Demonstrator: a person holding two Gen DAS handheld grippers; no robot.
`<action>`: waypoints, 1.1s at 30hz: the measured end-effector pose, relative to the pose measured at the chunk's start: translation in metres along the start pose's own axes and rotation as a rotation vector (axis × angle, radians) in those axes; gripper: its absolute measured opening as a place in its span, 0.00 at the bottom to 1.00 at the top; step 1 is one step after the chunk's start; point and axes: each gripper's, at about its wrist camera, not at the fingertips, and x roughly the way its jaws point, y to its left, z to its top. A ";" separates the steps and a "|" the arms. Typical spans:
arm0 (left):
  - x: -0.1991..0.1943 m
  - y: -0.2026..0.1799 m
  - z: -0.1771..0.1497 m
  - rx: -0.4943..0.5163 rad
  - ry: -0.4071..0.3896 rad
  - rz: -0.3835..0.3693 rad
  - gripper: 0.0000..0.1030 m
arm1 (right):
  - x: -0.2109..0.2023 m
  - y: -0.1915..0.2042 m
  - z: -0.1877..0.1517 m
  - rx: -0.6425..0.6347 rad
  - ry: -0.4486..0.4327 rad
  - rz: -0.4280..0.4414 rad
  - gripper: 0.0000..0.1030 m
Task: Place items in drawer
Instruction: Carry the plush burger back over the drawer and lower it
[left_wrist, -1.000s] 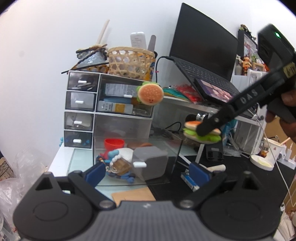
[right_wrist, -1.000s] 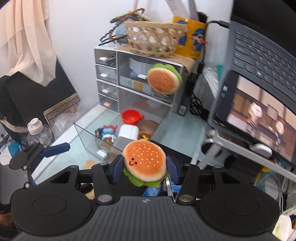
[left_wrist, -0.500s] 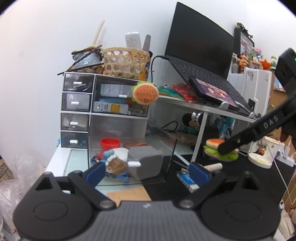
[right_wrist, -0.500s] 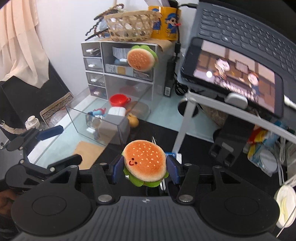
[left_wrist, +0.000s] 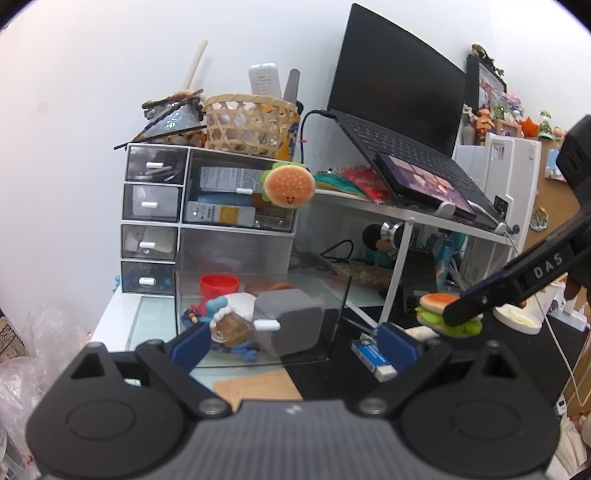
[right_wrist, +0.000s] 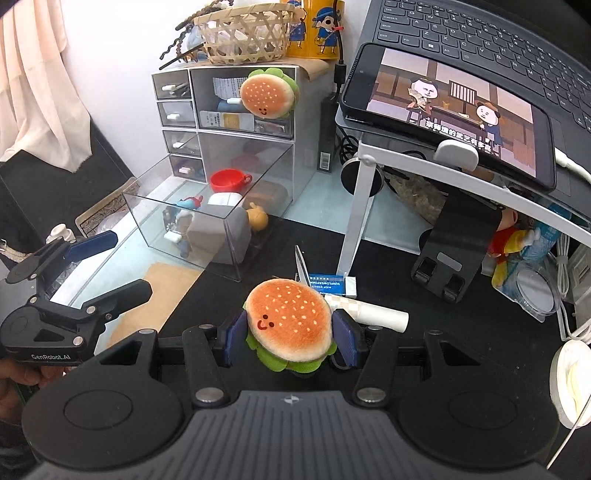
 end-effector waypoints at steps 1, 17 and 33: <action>0.000 0.000 0.000 0.000 0.000 0.000 0.95 | 0.000 0.001 0.001 -0.001 -0.003 0.001 0.53; 0.001 0.003 -0.001 -0.012 0.009 -0.002 0.95 | 0.005 0.019 0.029 -0.025 -0.053 0.038 0.53; 0.002 0.005 -0.002 -0.021 0.013 -0.002 0.95 | 0.017 0.043 0.058 -0.060 -0.085 0.067 0.53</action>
